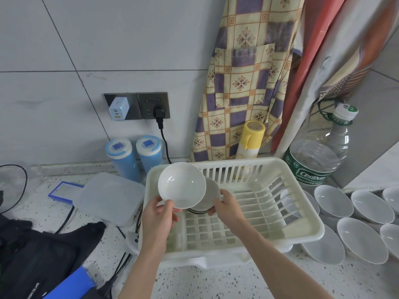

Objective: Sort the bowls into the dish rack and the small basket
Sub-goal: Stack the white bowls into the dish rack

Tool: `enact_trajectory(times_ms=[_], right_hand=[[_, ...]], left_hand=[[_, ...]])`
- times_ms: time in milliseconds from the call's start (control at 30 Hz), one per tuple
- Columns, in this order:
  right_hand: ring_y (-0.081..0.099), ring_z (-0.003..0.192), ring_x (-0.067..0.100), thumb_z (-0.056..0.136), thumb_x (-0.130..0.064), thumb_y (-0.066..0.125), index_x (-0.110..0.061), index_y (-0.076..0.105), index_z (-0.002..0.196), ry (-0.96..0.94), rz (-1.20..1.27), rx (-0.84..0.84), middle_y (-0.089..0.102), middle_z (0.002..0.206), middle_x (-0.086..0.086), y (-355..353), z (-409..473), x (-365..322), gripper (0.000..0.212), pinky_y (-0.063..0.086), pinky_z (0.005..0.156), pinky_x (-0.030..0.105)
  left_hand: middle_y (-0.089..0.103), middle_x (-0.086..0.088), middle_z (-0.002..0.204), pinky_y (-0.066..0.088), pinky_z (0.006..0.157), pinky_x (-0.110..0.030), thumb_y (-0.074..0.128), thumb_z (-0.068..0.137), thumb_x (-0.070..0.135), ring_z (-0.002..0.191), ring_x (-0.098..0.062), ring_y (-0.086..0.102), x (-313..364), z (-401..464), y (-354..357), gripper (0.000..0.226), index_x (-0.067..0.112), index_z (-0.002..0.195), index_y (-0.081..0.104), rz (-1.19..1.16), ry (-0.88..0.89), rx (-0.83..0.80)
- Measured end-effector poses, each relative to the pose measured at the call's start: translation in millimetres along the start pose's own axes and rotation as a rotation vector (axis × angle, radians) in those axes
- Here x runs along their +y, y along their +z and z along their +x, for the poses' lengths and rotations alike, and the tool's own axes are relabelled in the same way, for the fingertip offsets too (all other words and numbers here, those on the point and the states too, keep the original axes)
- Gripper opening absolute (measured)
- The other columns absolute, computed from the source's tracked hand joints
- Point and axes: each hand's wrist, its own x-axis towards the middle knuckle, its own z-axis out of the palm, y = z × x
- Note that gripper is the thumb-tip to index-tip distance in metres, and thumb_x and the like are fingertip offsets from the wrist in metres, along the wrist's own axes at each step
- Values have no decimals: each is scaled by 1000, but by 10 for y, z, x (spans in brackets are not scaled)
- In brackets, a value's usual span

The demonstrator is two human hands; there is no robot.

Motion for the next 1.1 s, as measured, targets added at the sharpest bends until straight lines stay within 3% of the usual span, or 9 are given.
enact_trajectory(times_ms=[233, 500, 600, 700, 767, 833, 933, 1033, 1100], right_hand=[[58, 46, -3, 88, -20, 45, -22, 46, 131, 30, 39, 14, 70, 58, -4, 51, 23, 21, 43, 41, 51, 20], [54, 55, 9, 94, -27, 49, -21, 40, 140, 43, 25, -24, 73, 65, -5, -16, -5, 8, 47, 42, 54, 24], [56, 62, 3, 97, -36, 49, -20, 40, 142, 12, -7, 84, 70, 72, -7, -82, -57, -35, 49, 40, 55, 20], [62, 72, 7, 99, -39, 42, -27, 56, 121, -77, 91, 197, 68, 76, -4, -144, -132, -137, 28, 45, 60, 22], [64, 78, 13, 100, -38, 42, -25, 61, 104, -122, 132, 144, 68, 79, -1, -165, -187, -231, 24, 49, 67, 27], [64, 74, 6, 98, -36, 45, -23, 63, 111, -124, 117, 82, 70, 82, 1, -166, -221, -290, 26, 47, 61, 22], [53, 52, 0, 94, -20, 47, -17, 62, 117, -115, 47, 71, 71, 82, 3, -163, -223, -314, 28, 39, 46, 13], [44, 43, 1, 91, -11, 44, -11, 63, 112, -118, -19, 87, 66, 74, 2, -167, -205, -320, 28, 33, 39, 14], [45, 47, 6, 90, -11, 44, -9, 64, 107, -113, -59, 116, 68, 77, 6, -168, -187, -338, 26, 34, 41, 18]], left_hand=[[75, -6, 72, 40, 43, -27, 53, 75, 23, 46, -9, 56, -20, 19, 12, 28, 26, 100, 64, 82, -22, -45], [74, -8, 67, 41, 45, -27, 53, 84, 10, 45, -9, 56, 7, 36, 18, 21, 18, 100, 65, 107, -59, -72], [74, -11, 67, 41, 42, -23, 51, 86, 8, 44, -7, 55, 30, 66, 37, 20, 13, 98, 66, 110, -82, -98], [75, -12, 69, 41, 43, -23, 49, 87, 9, 44, -8, 55, 39, 97, 63, 19, 11, 96, 66, 118, -91, -116], [75, -12, 69, 41, 45, -24, 49, 87, 11, 45, -8, 55, 46, 119, 106, 19, 10, 95, 66, 128, -89, -124], [75, -13, 67, 41, 43, -24, 49, 87, 12, 44, -9, 54, 57, 131, 165, 19, 8, 94, 67, 133, -89, -133], [74, -13, 65, 40, 40, -21, 50, 87, 9, 43, -10, 54, 67, 139, 216, 21, 5, 99, 67, 132, -97, -152], [75, -12, 67, 40, 39, -21, 53, 91, 10, 43, -10, 55, 58, 124, 222, 22, 5, 110, 63, 126, -93, -183], [76, -10, 71, 39, 40, -24, 56, 95, 16, 45, -13, 58, 43, 102, 231, 27, 17, 121, 52, 112, -65, -192]])
